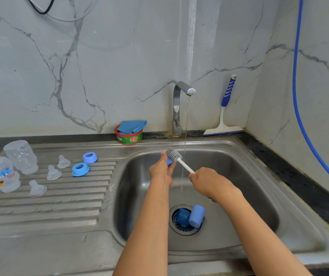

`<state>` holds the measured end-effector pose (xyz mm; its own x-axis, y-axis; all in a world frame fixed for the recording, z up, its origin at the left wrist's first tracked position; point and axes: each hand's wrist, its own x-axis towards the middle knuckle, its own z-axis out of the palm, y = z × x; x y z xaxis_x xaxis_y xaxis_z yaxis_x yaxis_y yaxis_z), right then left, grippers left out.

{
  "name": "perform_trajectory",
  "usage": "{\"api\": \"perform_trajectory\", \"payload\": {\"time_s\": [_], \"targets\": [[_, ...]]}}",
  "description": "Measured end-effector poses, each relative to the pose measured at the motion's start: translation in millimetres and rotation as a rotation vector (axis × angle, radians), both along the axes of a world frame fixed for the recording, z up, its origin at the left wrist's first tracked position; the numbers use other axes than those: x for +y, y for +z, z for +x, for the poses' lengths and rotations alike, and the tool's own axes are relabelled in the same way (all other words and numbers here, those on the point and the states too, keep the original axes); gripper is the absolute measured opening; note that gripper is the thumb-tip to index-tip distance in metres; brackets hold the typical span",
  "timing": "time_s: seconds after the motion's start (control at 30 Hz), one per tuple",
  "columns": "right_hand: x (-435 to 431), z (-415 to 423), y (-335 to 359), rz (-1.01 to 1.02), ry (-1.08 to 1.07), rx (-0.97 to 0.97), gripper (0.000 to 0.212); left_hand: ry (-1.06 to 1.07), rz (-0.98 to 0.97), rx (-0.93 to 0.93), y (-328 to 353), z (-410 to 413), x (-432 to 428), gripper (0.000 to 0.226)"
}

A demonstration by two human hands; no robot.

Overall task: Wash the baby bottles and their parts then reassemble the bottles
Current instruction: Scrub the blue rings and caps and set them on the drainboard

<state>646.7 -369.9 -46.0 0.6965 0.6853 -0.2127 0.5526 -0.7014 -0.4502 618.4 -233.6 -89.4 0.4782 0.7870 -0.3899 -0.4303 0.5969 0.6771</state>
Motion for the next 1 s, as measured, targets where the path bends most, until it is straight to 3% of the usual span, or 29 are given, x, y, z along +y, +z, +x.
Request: {"api": "perform_trajectory", "payload": {"time_s": [0.27, 0.5, 0.6, 0.77, 1.0], "targets": [[3.5, 4.7, -7.7, 0.069, -0.043, -0.080, 0.027, -0.154, 0.112, 0.016, -1.6, -3.4, -0.4, 0.030], [1.9, -3.0, -2.2, 0.026, -0.012, 0.041, 0.033, 0.059, -0.028, -0.022, 2.8, -5.6, -3.4, 0.012], [3.6, -7.4, -2.3, 0.035, -0.011, 0.018, 0.035, 0.066, -0.007, 0.014, 0.9, -3.1, -3.3, 0.024], [11.1, -1.5, -15.5, 0.100, -0.072, -0.110, 0.032, -0.111, 0.147, 0.117, -0.6, 3.0, -8.8, 0.020], [12.0, -5.7, -7.0, 0.089, 0.006, -0.042, 0.027, -0.028, -0.032, 0.049, -1.0, -0.9, -2.8, 0.037]]}}
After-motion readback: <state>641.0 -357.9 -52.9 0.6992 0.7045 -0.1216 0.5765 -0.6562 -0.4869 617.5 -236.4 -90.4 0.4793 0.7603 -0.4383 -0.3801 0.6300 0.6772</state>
